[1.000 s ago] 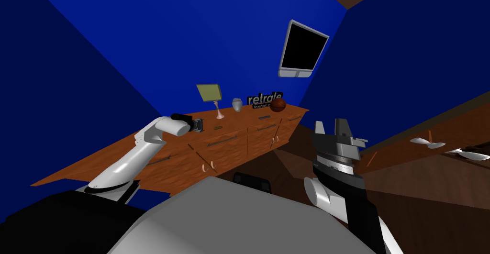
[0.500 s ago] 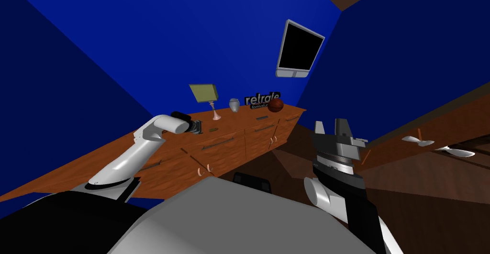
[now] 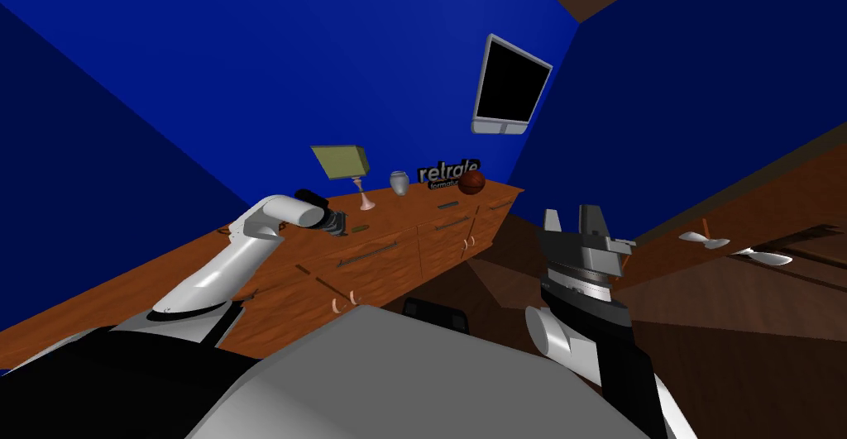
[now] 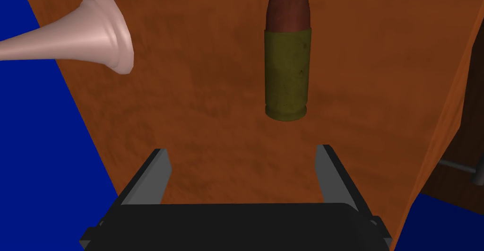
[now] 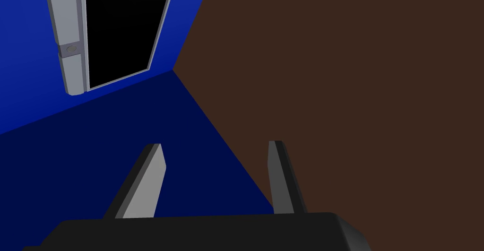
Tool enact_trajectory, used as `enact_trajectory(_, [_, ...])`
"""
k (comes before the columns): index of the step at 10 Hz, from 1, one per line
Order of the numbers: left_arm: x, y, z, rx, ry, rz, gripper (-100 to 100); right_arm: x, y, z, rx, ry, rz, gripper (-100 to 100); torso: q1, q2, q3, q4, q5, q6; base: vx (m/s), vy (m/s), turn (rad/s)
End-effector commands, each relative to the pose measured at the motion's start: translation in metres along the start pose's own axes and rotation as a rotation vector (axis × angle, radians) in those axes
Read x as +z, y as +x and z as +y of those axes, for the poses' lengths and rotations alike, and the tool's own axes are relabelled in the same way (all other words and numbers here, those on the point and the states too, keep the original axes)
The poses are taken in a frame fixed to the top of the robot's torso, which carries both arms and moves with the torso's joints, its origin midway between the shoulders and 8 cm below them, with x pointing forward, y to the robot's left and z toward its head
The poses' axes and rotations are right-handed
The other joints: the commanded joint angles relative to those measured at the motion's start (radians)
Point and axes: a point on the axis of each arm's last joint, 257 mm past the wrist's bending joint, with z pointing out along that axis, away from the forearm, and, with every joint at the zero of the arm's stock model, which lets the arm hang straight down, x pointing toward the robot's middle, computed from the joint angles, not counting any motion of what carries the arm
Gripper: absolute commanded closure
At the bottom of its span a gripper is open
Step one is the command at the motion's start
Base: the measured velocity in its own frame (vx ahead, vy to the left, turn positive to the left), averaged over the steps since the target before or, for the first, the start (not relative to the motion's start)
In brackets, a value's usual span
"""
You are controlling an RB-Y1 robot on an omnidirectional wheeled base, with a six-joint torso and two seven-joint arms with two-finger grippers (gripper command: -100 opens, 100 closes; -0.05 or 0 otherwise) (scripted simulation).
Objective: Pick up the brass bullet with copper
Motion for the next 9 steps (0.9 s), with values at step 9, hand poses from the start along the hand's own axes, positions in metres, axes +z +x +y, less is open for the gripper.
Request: enact_trajectory(9, [-0.014,-0.023,0.042,-0.060,-0.233,-0.055,-100,0.000,0.000,0.000,0.000,0.000,0.000,0,0.001,0.001,0.000,0.000,0.000,0.000,0.049,-0.028,-0.043])
